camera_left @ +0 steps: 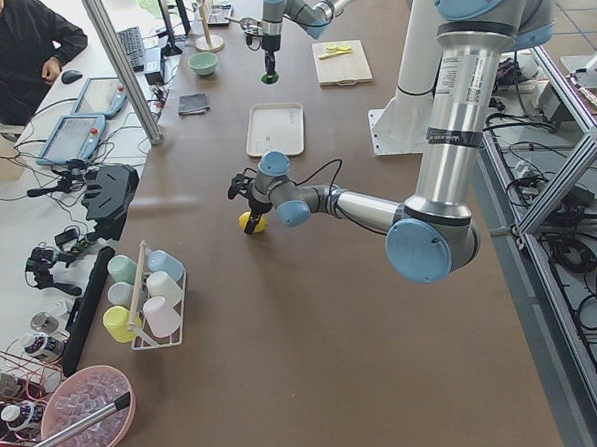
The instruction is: Place all lemons on tray
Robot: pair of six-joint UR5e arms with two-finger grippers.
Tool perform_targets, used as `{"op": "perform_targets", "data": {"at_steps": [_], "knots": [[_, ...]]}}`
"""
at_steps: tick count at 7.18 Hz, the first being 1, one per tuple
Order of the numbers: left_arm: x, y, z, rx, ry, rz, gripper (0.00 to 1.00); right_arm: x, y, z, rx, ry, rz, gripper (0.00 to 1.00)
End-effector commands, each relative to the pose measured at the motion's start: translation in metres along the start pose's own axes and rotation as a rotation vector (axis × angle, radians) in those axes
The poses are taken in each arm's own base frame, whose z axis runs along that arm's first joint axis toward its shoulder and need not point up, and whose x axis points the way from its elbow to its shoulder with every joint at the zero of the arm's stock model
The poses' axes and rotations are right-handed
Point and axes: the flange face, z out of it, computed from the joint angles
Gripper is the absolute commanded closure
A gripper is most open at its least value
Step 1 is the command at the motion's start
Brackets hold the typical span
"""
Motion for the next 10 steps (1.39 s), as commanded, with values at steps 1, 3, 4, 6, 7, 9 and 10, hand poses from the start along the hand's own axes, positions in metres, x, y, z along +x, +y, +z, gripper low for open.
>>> {"op": "perform_targets", "data": {"at_steps": [1,3,4,6,7,9,10], "knots": [[0.031,-0.018,-0.016,0.001,0.089,0.014,1.00,-0.008,0.004,0.008,0.005,0.010,0.002,1.00],[0.095,-0.066,-0.040,-0.025,0.204,-0.124,1.00,-0.025,-0.001,0.021,0.011,0.018,0.021,1.00],[0.158,-0.087,-0.043,-0.057,0.223,-0.192,1.00,-0.029,-0.003,0.032,0.025,0.033,0.022,1.00],[0.234,-0.097,-0.052,-0.052,0.264,-0.258,1.00,-0.046,-0.001,0.048,0.032,0.046,0.021,1.00],[0.264,-0.094,-0.053,-0.063,0.288,-0.305,1.00,-0.054,0.006,0.054,0.041,0.052,0.020,1.00],[0.325,-0.089,-0.030,-0.035,0.260,-0.285,1.00,-0.071,0.019,0.066,0.055,0.063,0.015,1.00],[0.335,-0.081,-0.024,-0.020,0.247,-0.278,1.00,-0.075,0.026,0.072,0.065,0.075,0.008,1.00]]}}
